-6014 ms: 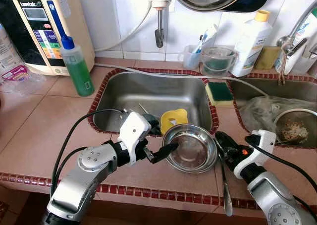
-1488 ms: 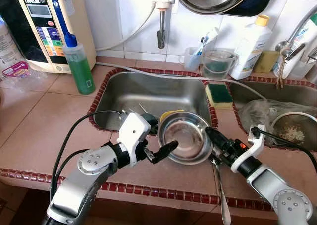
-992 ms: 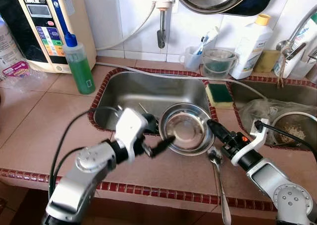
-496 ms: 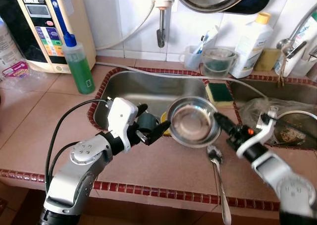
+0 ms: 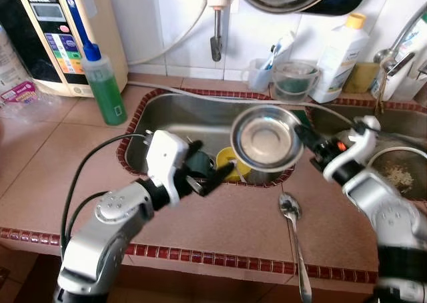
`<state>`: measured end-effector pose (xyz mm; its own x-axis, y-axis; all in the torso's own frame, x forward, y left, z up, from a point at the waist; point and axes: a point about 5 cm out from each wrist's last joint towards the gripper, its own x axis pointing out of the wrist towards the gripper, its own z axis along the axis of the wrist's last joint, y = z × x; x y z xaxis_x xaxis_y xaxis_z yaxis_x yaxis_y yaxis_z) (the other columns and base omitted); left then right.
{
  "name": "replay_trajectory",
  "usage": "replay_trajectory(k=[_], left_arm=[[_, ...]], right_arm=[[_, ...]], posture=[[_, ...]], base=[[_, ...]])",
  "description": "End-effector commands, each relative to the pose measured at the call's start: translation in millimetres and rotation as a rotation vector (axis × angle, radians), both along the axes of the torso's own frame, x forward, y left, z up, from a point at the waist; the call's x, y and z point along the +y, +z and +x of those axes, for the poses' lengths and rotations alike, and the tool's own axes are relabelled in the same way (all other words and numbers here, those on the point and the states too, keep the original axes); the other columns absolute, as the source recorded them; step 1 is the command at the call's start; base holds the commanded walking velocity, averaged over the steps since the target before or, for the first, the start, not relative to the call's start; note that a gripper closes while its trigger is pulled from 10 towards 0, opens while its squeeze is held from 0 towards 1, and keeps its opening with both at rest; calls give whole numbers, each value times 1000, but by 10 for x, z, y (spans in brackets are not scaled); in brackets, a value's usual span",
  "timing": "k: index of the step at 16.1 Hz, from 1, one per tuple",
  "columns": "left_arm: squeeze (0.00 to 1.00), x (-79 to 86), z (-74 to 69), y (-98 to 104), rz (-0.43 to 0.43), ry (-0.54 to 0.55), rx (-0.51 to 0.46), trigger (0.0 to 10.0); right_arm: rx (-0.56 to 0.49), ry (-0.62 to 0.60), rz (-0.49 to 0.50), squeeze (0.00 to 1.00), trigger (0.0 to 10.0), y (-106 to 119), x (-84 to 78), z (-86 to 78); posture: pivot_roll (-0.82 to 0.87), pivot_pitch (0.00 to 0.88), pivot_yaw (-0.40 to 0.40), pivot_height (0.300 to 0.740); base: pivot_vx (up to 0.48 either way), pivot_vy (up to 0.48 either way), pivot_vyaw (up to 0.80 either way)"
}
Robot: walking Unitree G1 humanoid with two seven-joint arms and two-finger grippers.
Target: Kitchen organization
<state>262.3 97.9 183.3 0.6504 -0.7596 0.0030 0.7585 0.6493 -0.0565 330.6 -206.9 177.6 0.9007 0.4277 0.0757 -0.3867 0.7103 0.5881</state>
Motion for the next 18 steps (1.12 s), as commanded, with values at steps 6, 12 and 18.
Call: replay_trajectory(k=[6,12,18], left_arm=[[0,-121,-287,82,28,-83,14,10000],[0,-202,-320,62,29,54,99,10000],[0,-248,-292,112,-40,157,156,10000]], right_arm=[[-70,21,-63,0,10000,165,42,171],[-65,13,-118,0,10000,159,31,318],[-85,26,-190,0,10000,240,35,489]], posture=[[-117,185,-3,740],[-117,247,0,740],[-118,281,-3,740]], base=[[0,0,0],[0,0,0],[0,0,0]])
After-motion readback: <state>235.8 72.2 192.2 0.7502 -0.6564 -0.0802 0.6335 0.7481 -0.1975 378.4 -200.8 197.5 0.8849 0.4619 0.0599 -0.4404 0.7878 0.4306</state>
